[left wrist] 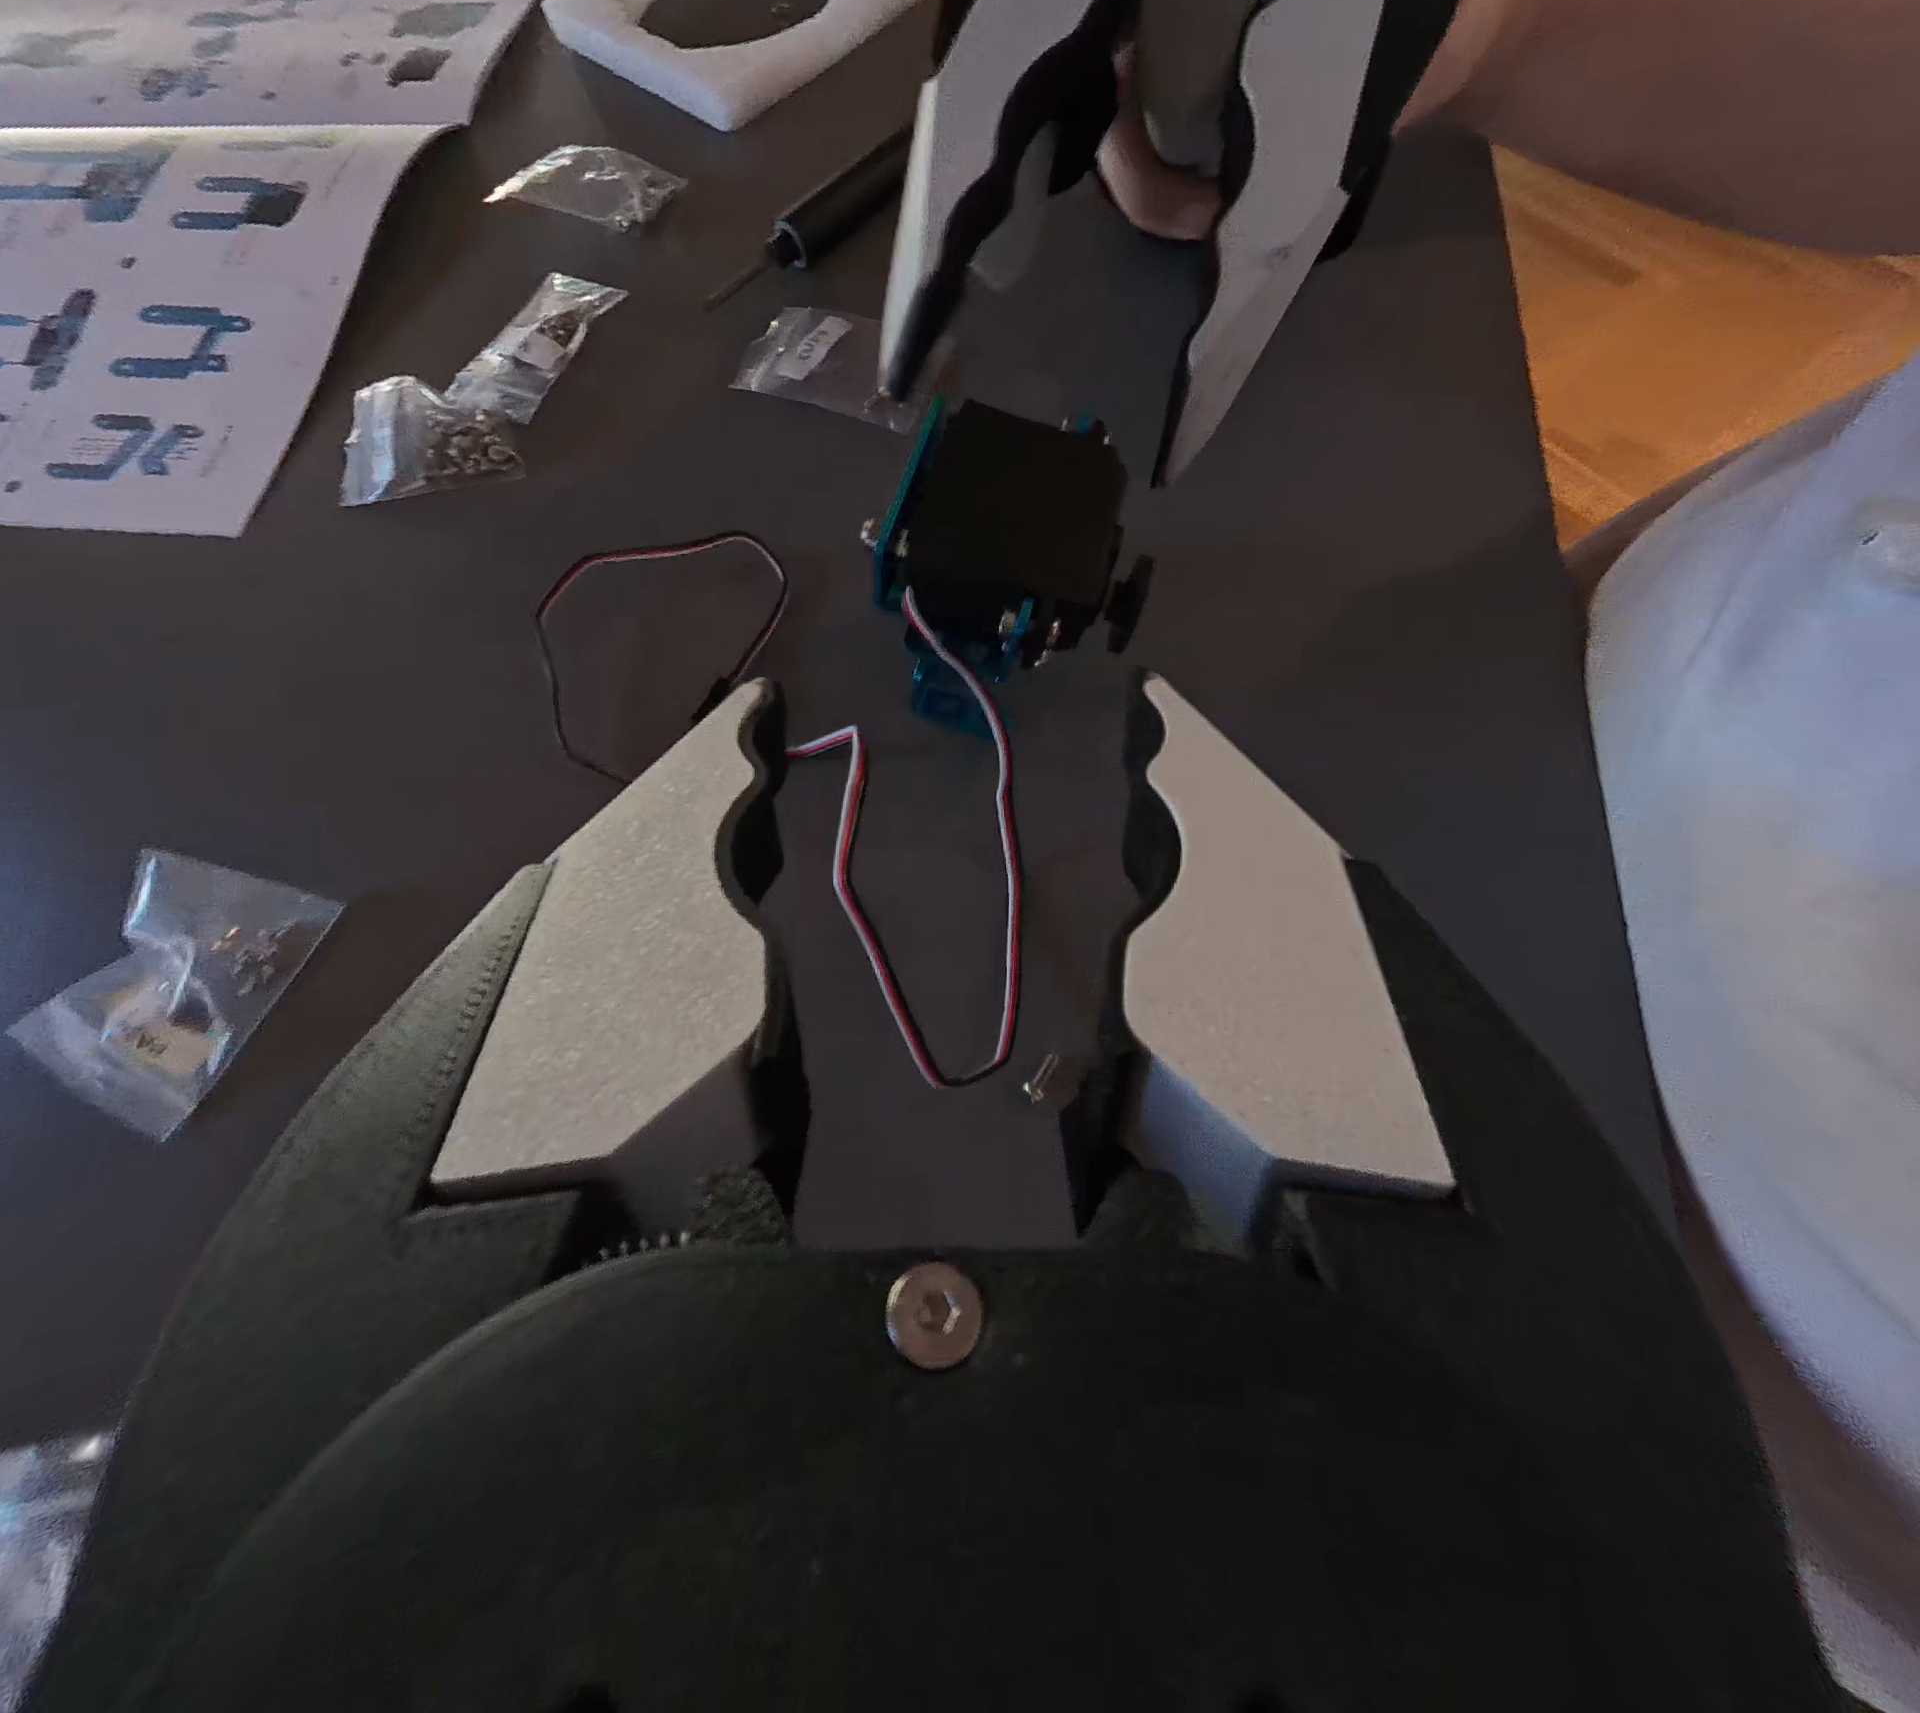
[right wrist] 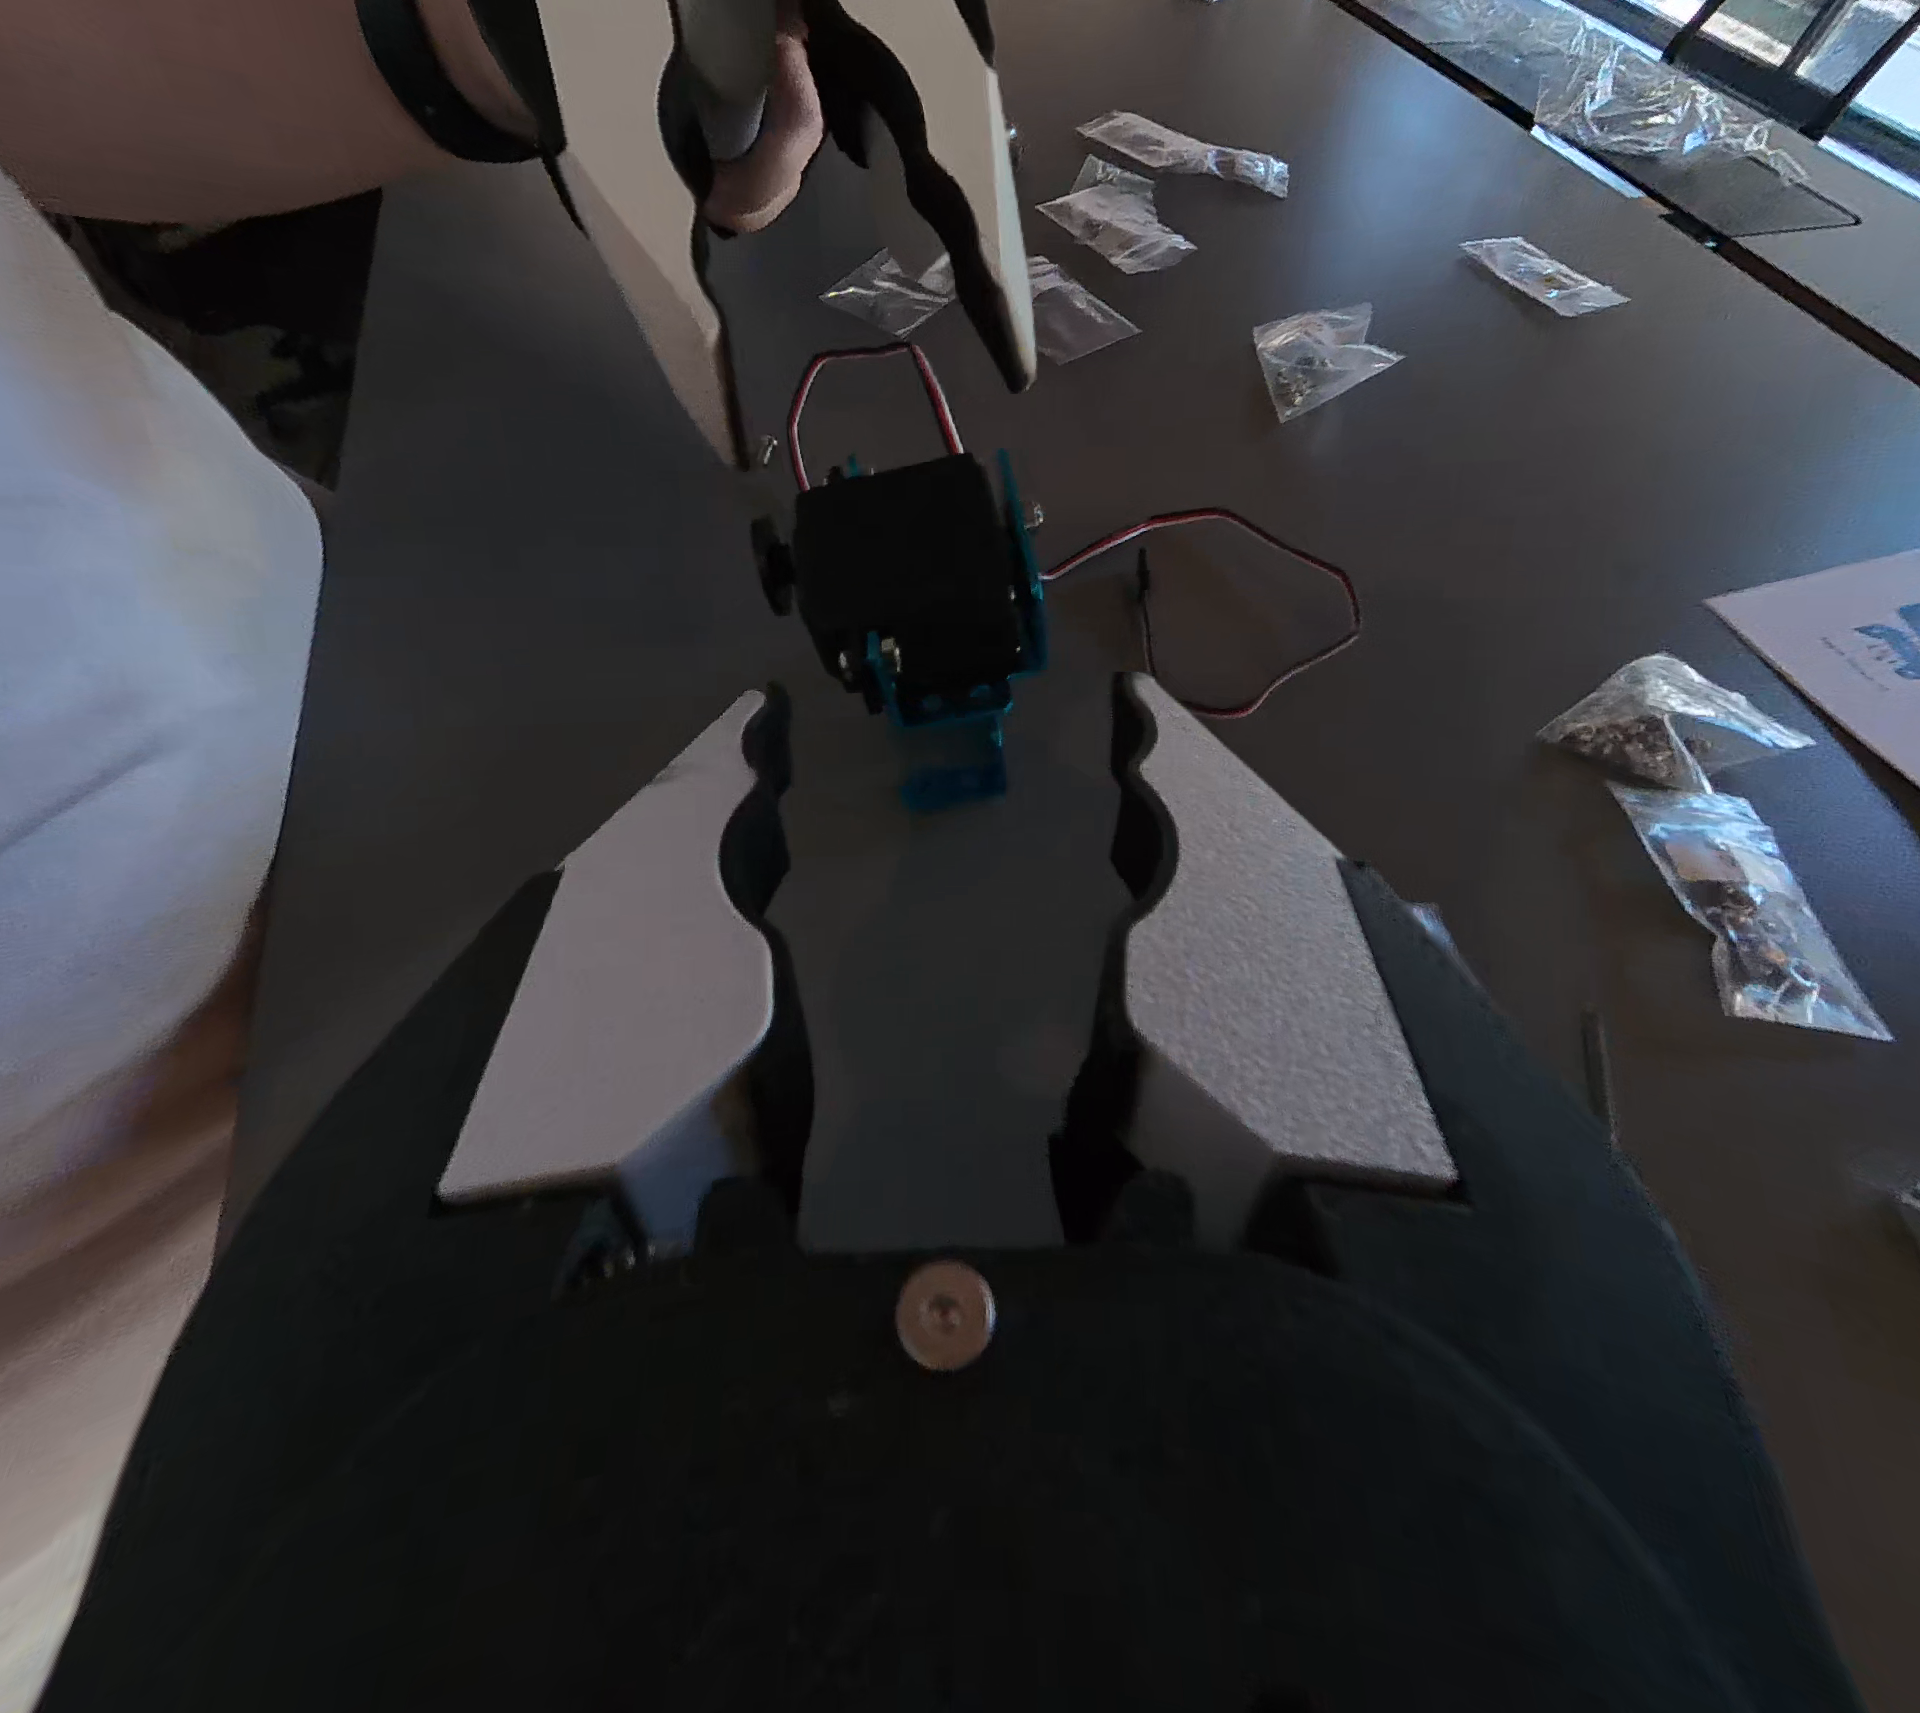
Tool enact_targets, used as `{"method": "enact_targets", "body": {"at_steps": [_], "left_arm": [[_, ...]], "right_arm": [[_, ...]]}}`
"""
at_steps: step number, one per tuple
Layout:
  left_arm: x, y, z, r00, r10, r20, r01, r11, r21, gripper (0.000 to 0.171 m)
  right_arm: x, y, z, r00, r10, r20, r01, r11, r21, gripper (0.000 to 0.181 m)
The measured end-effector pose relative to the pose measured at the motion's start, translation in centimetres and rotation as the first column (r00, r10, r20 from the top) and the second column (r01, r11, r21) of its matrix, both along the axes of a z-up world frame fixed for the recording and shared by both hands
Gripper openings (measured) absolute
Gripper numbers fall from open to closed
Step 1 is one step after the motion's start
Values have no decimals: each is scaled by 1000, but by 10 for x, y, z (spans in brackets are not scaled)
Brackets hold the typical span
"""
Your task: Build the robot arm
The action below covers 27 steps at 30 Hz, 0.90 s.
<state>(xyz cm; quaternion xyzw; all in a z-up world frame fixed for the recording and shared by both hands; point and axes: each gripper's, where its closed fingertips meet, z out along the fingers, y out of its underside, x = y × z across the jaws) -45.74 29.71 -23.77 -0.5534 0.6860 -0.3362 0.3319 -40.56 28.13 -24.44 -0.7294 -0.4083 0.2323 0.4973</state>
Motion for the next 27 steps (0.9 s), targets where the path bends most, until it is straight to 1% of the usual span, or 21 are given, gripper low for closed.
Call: {"method": "enact_targets", "body": {"at_steps": [2, 5, 8, 9, 10, 11, 14, 18, 22, 27], "left_arm": [[6, 0, 0, 1000, -15, -10, 15, 1000, 26, 75], [14, -6, -1, 998, -65, -5, 65, 997, 42, 74], [19, -10, -4, 994, -112, -2, 112, 993, 26, 72], [20, -12, -4, 992, -125, -1, 125, 992, 23, 71], [21, -12, -5, 991, -136, -3, 136, 990, 22, 68], [21, -13, -6, 989, -145, -10, 146, 989, 23, 64], [22, -13, -10, 988, -155, -22, 155, 987, 30, 58], [22, -12, -10, 988, -154, -21, 154, 988, 26, 58], [22, -11, -8, 987, -159, -27, 157, 987, -43, 58], [25, -8, -4, 986, -164, -38, 153, 965, -212, 58]], "right_arm": [[-5, 3, 1, 1000, 16, -10, -16, 1000, 0, 73], [-16, 6, 5, 999, 48, -12, -48, 999, 2, 75], [-23, 8, 10, 997, 77, -3, -77, 997, 16, 65], [-24, 9, 9, 997, 82, 11, -82, 997, 5, 59], [-25, 8, 7, 995, 94, 29, -94, 996, -11, 52], [-26, 8, 6, 994, 106, 33, -105, 994, -23, 49], [-28, 10, 5, 993, 107, 45, -105, 993, -49, 50], [-29, 11, 3, 992, 105, 66, -99, 992, -80, 49], [-28, 12, 4, 995, 97, 30, -90, 980, -179, 49], [-25, 15, 5, 994, 91, -58, -106, 930, -352, 49]]}}
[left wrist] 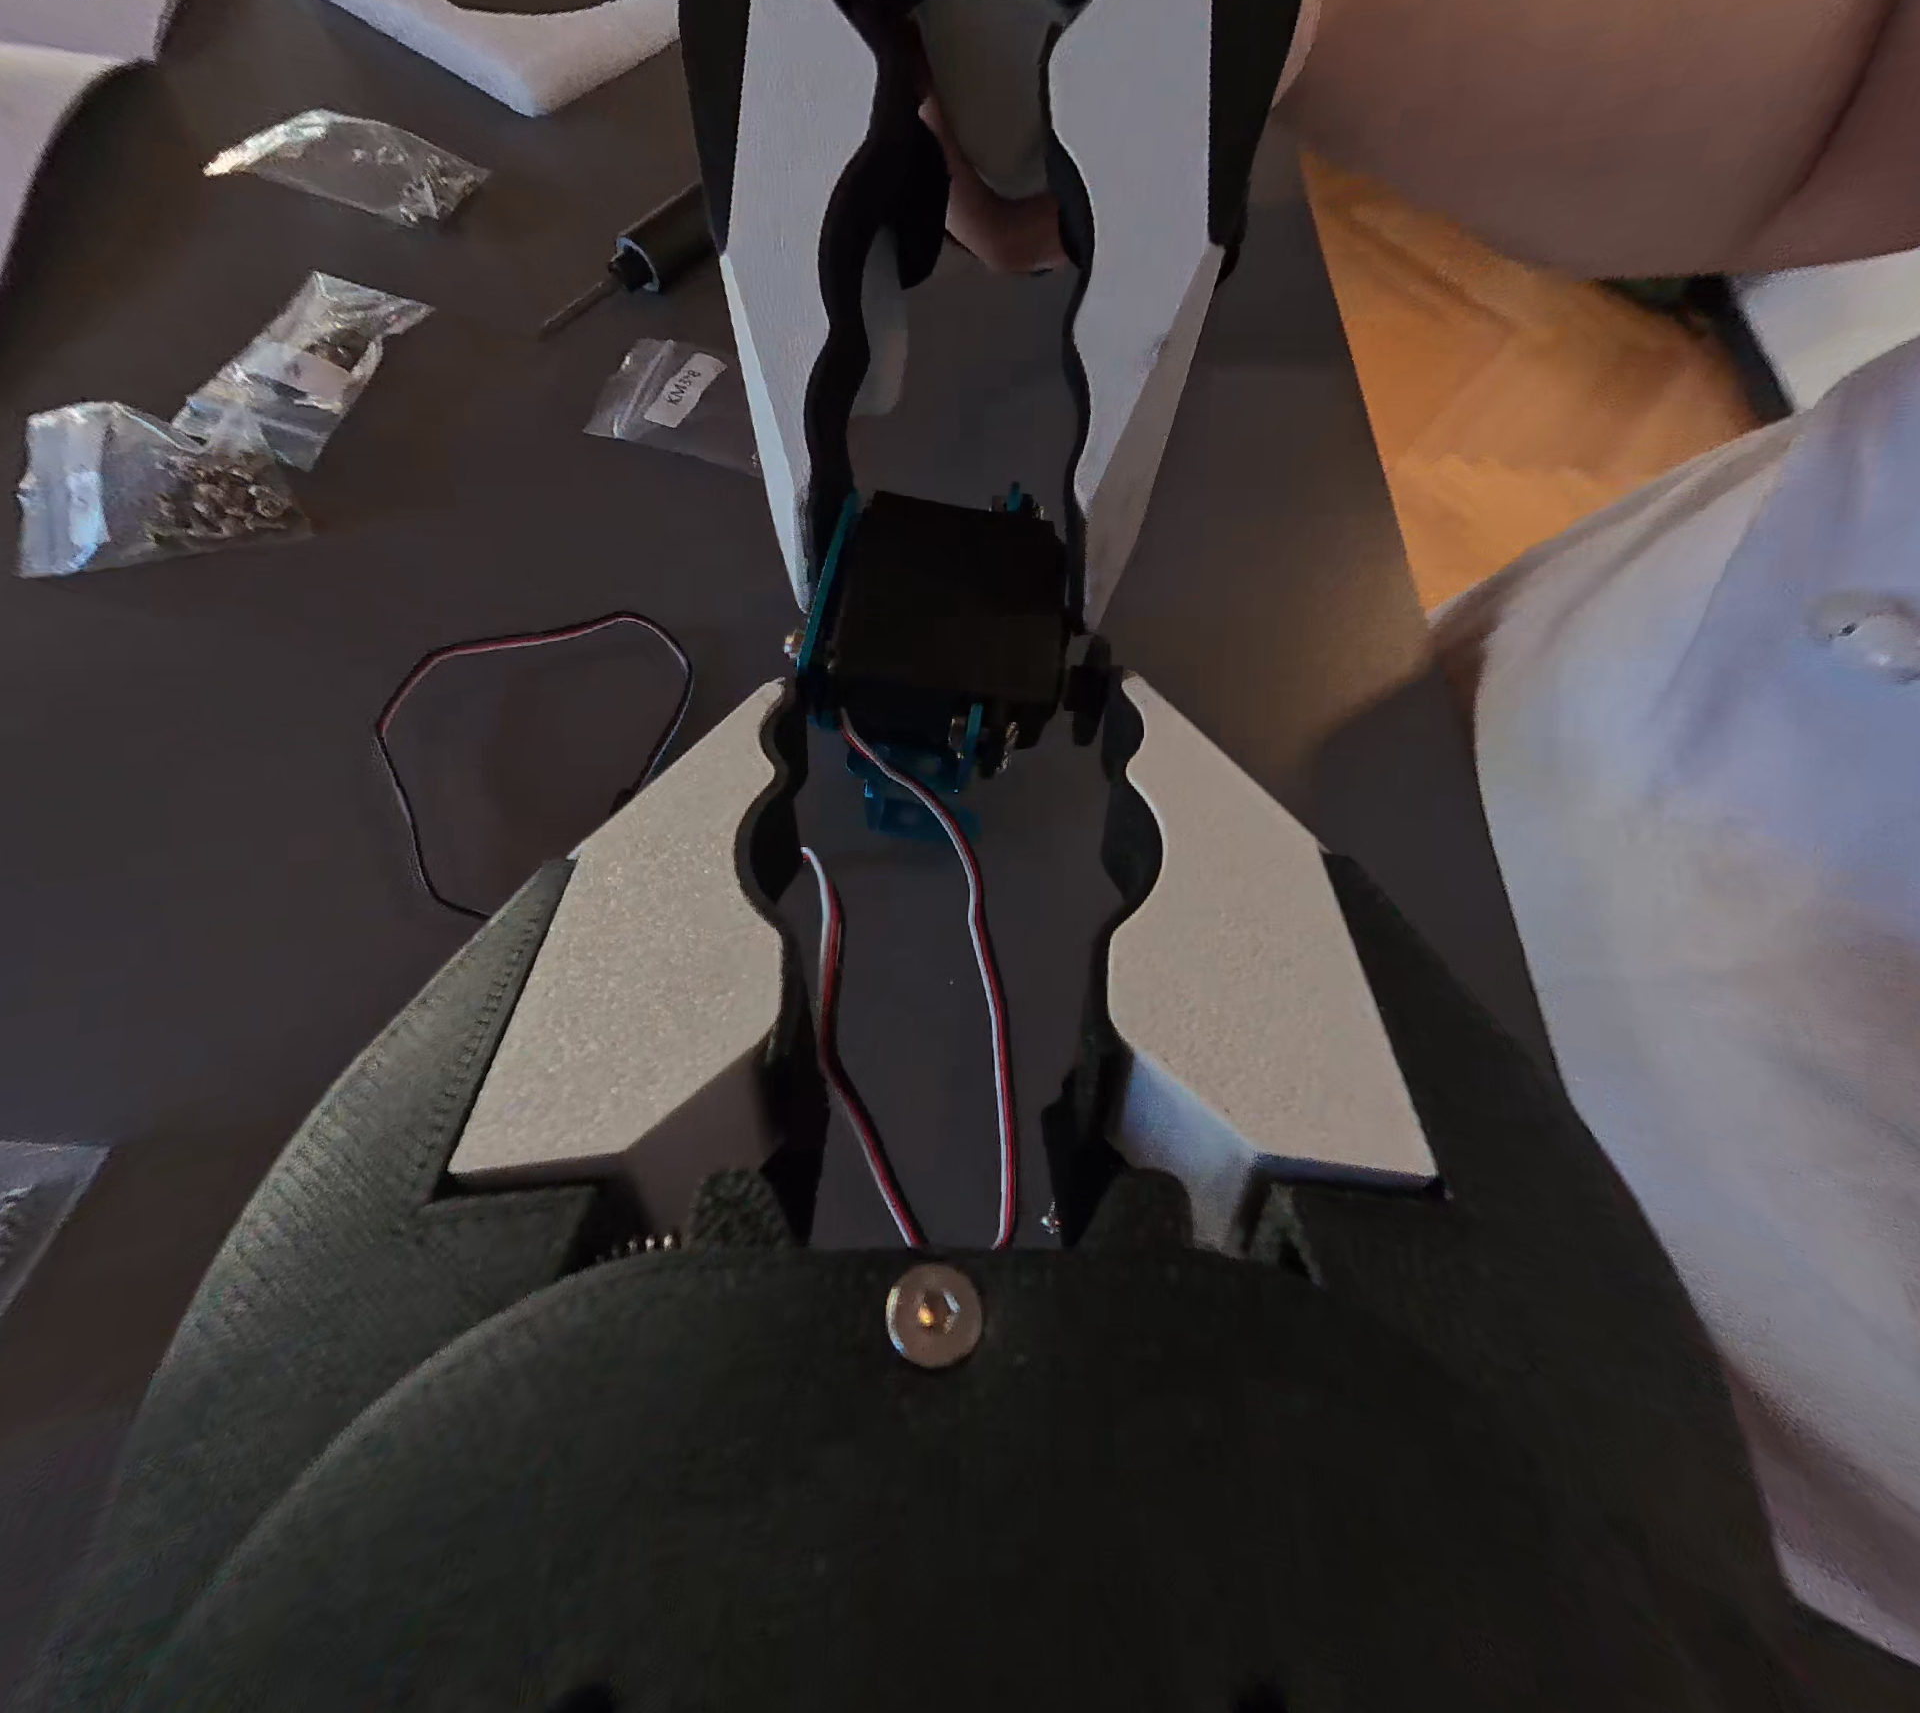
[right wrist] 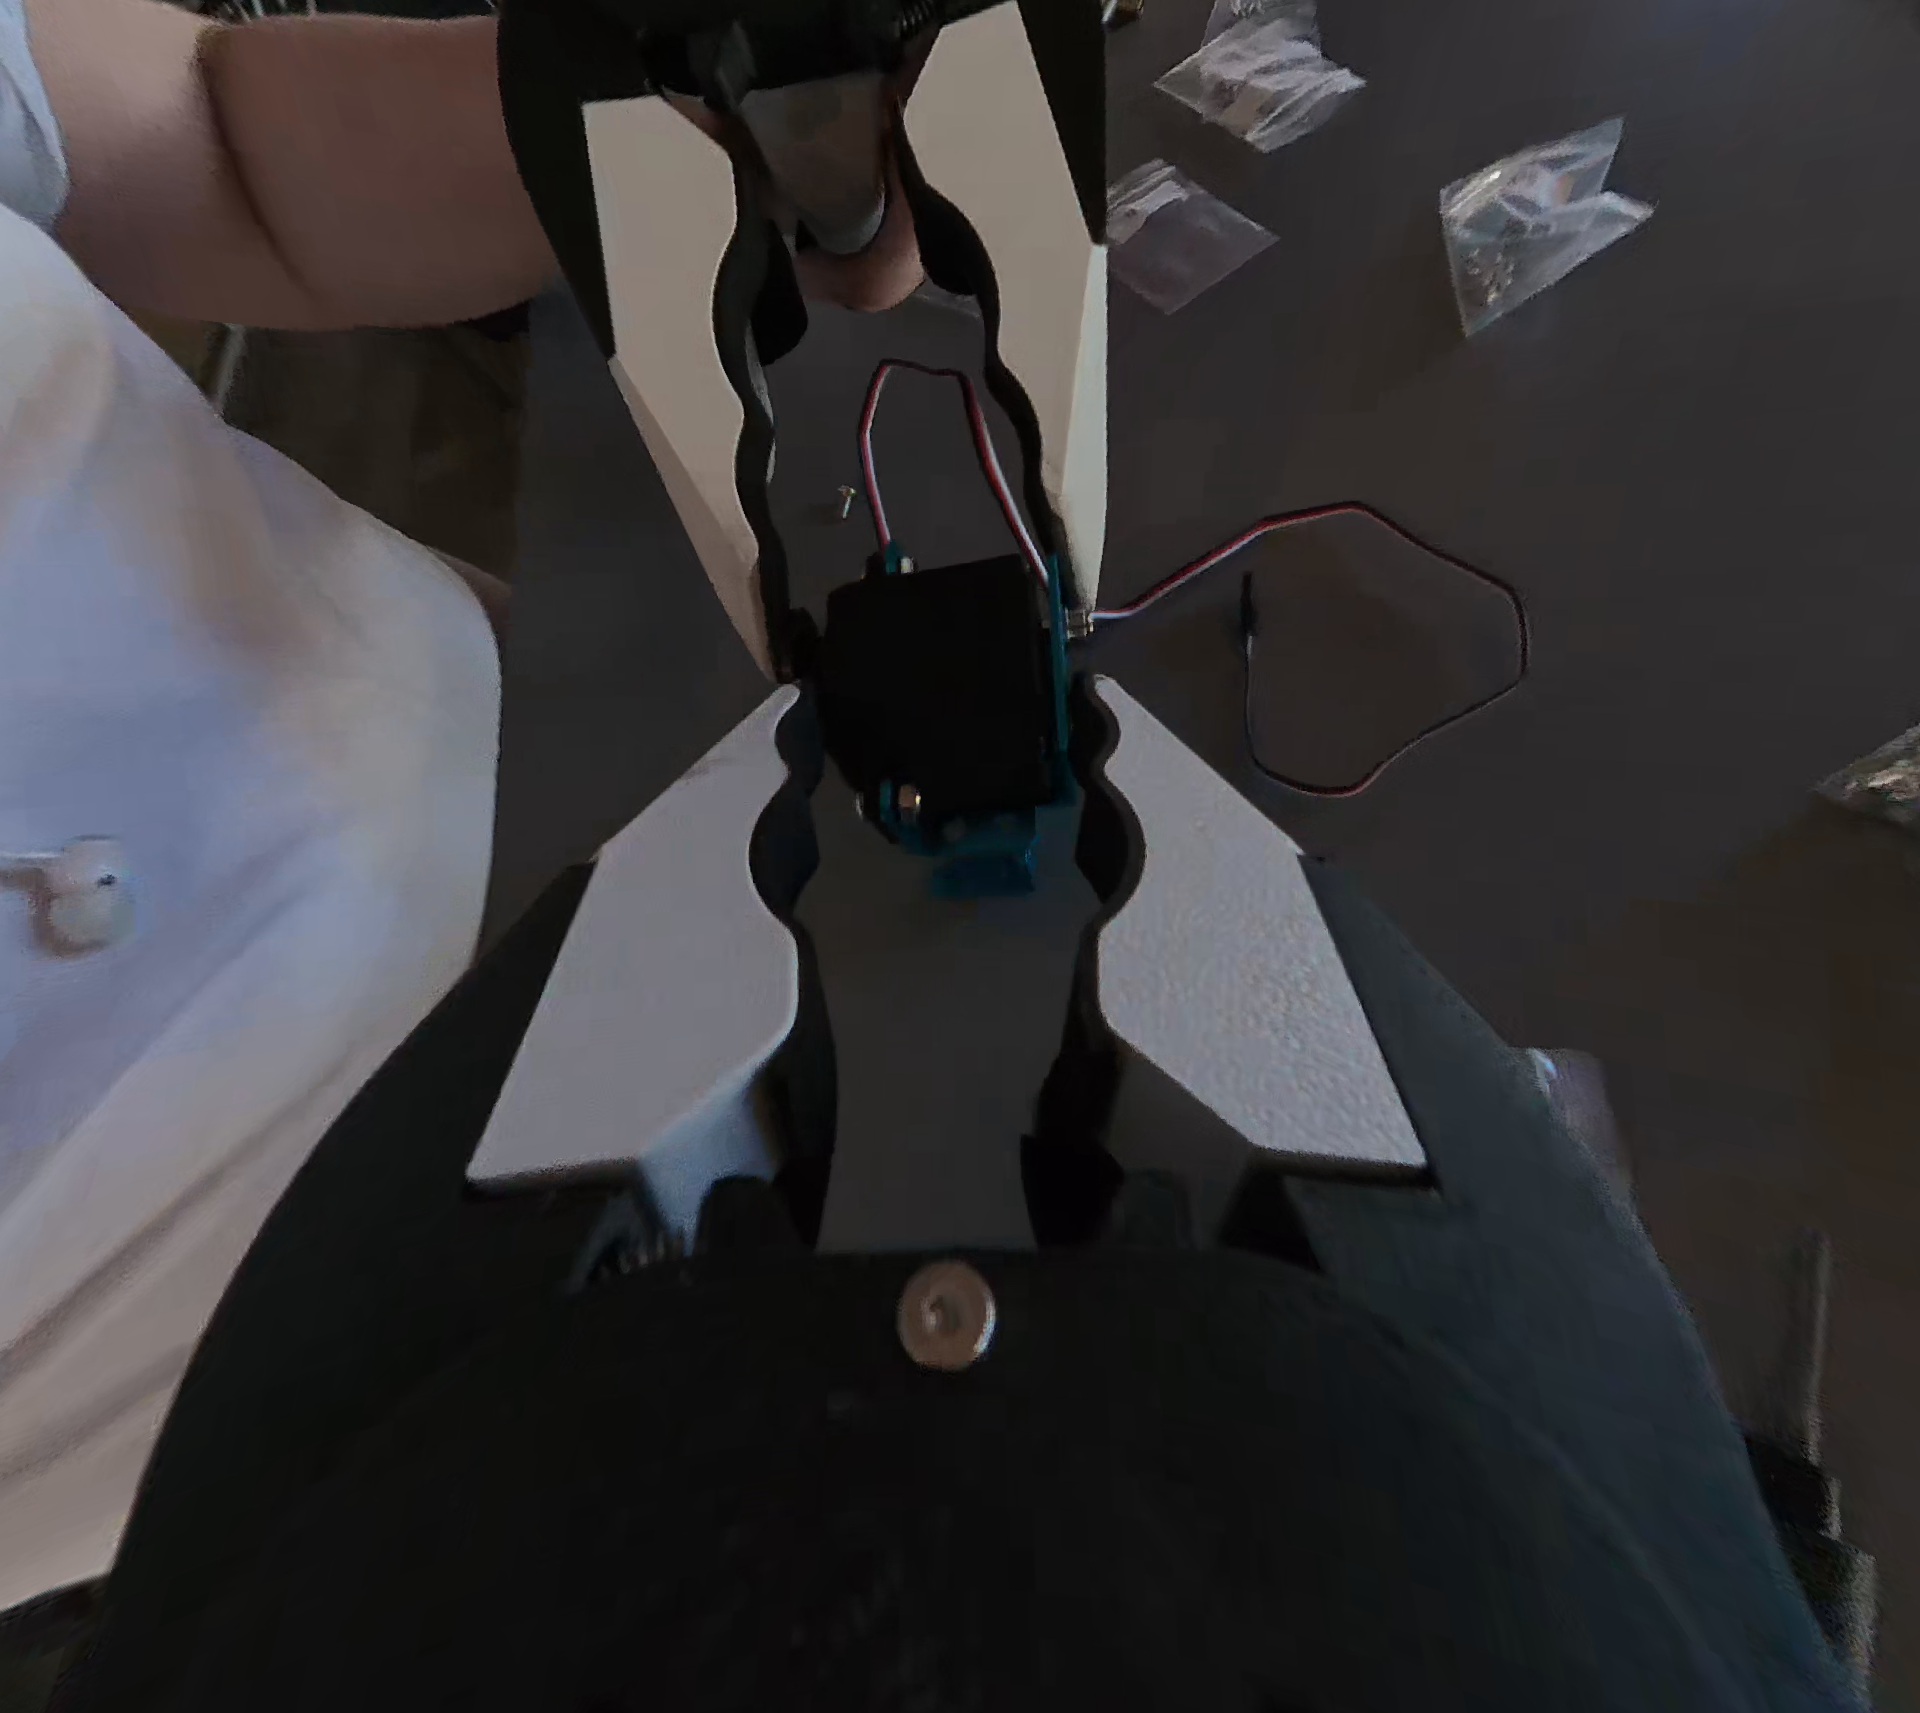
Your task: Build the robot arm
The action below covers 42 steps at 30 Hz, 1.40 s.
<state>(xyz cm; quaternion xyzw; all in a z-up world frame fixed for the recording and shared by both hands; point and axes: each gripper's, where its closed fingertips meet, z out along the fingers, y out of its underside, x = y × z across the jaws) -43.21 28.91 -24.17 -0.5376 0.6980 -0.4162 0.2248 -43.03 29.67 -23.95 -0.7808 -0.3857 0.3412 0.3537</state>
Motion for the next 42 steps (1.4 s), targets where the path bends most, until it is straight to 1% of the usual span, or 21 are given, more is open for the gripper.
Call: {"method": "enact_targets", "body": {"at_steps": [4, 7, 9, 13, 18, 22, 25, 28, 31, 33, 34, 39, 42], "left_arm": [[4, 7, -2, 1000, 4, -27, -7, 994, -111, 58], [6, 14, -2, 999, 18, -27, -22, 987, -156, 59], [6, 20, 1, 999, 38, -14, -40, 984, -171, 65], [2, 34, 2, 996, 82, -21, -84, 985, -150, 67], [0, 37, 4, 996, 94, -13, -94, 991, -93, 65], [4, 35, 5, 996, 87, -2, -87, 996, -13, 63], [4, 35, 4, 996, 91, -14, -91, 996, 7, 63], [1, 37, 6, 994, 109, -2, -109, 994, -14, 63], [-8, 38, 9, 991, 136, 19, -135, 990, -35, 62], [-16, 40, 9, 987, 158, 23, -156, 987, -45, 61], [-20, 41, 9, 985, 169, 26, -167, 985, -50, 61], [-39, 43, 12, 973, 226, 43, -221, 971, -92, 61], [-51, 43, 16, 961, 270, 57, -265, 961, -76, 61]], "right_arm": [[3, 8, 0, 997, -8, -83, -6, 985, -174, 48], [5, 14, -2, 989, -30, -148, -15, 955, -295, 48], [8, 18, -3, 981, -57, -186, -17, 927, -375, 48], [11, 25, -7, 964, -121, -239, -22, 853, -522, 48], [14, 30, -12, 949, -169, -268, -46, 763, -644, 48], [14, 34, -12, 940, -175, -293, -70, 741, -668, 48], [14, 36, -13, 935, -174, -309, -84, 737, -671, 48], [15, 40, -14, 934, -174, -311, -79, 751, -656, 49], [22, 44, -19, 943, -175, -283, -44, 777, -628, 47], [23, 42, -15, 942, -150, -301, -68, 792, -606, 34], [22, 42, -15, 941, -144, -305, -72, 797, -600, 33], [23, 43, -15, 941, -133, -311, -81, 805, -588, 34], [23, 45, -14, 938, -136, -320, -77, 817, -572, 37]]}}
